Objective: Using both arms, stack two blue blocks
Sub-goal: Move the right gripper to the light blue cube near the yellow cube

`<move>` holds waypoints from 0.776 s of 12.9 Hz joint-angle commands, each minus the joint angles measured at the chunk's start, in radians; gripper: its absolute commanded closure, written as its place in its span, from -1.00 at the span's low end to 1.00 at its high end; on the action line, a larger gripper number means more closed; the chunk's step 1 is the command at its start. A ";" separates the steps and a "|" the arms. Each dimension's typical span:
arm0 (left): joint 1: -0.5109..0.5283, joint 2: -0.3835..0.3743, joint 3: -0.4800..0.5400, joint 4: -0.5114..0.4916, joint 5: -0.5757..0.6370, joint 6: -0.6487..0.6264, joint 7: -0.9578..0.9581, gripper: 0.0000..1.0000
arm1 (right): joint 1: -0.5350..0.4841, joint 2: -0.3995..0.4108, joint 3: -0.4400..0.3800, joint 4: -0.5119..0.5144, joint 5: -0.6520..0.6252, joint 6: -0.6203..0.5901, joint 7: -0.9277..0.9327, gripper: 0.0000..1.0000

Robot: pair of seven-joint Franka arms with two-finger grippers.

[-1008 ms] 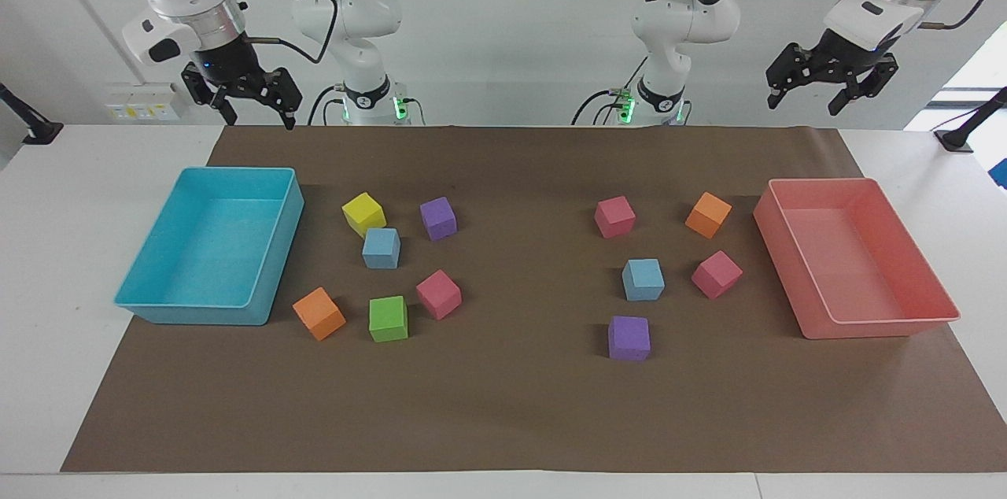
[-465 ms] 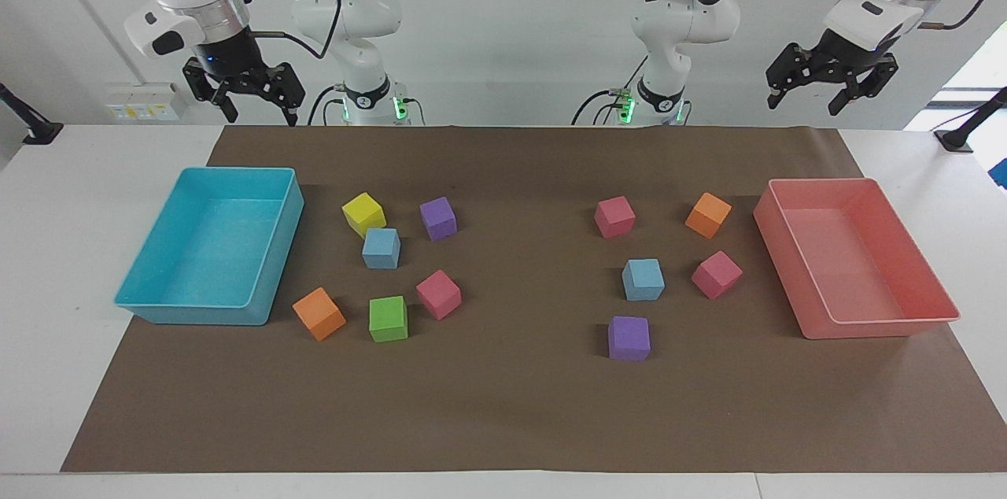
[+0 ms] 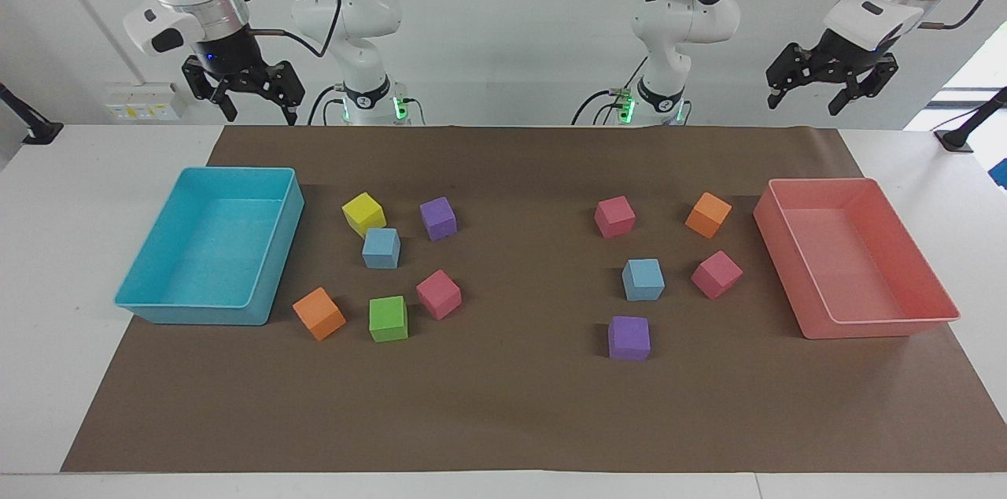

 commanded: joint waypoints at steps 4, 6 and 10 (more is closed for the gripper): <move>0.009 -0.008 -0.004 0.003 0.004 0.002 0.001 -1.00 | -0.008 0.013 0.010 -0.053 0.013 0.066 -0.035 -1.00; 0.009 -0.006 -0.004 0.003 0.004 0.002 0.001 -1.00 | 0.029 0.030 0.010 -0.091 0.015 0.114 -0.035 -1.00; 0.008 -0.008 -0.006 0.003 0.004 0.002 0.000 -1.00 | 0.070 0.125 0.010 -0.111 0.015 0.213 -0.027 -1.00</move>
